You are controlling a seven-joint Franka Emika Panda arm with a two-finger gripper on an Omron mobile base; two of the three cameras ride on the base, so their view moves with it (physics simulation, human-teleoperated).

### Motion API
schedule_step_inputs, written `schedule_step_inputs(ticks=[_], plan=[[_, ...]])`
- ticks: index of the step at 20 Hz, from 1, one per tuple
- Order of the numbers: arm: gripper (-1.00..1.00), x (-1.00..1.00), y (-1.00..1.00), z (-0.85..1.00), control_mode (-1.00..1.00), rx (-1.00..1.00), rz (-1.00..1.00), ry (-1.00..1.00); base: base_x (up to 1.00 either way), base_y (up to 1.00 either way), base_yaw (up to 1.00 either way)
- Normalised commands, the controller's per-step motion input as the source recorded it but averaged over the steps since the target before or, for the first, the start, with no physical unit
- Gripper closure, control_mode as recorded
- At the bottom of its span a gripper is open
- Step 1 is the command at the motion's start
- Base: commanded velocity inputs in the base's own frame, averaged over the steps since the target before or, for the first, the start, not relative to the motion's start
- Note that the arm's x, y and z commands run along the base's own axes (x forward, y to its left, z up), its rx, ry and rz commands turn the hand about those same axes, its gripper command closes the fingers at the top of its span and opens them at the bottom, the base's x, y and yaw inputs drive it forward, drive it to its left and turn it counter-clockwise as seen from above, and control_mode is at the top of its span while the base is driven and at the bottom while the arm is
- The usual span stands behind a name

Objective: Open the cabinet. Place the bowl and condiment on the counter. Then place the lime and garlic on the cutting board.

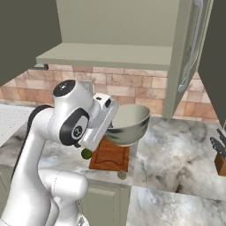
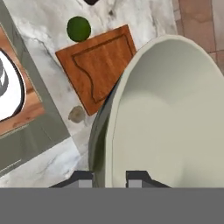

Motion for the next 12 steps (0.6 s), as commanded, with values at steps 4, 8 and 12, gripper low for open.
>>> schedule_step_inputs(ticks=[4, 8, 12], plan=[[1.00, 0.19, -0.17, -0.53, -1.00, 0.00, 0.13, 0.02, 0.00, 0.00, 0.00], [1.00, -0.01, 0.87, -0.04, -1.00, 0.00, 0.27, -0.01, 0.00, 0.00, 0.00], [1.00, 0.48, 0.63, 0.00, -1.00, 0.00, 0.39, -0.02, 0.00, 0.00, 0.00]])
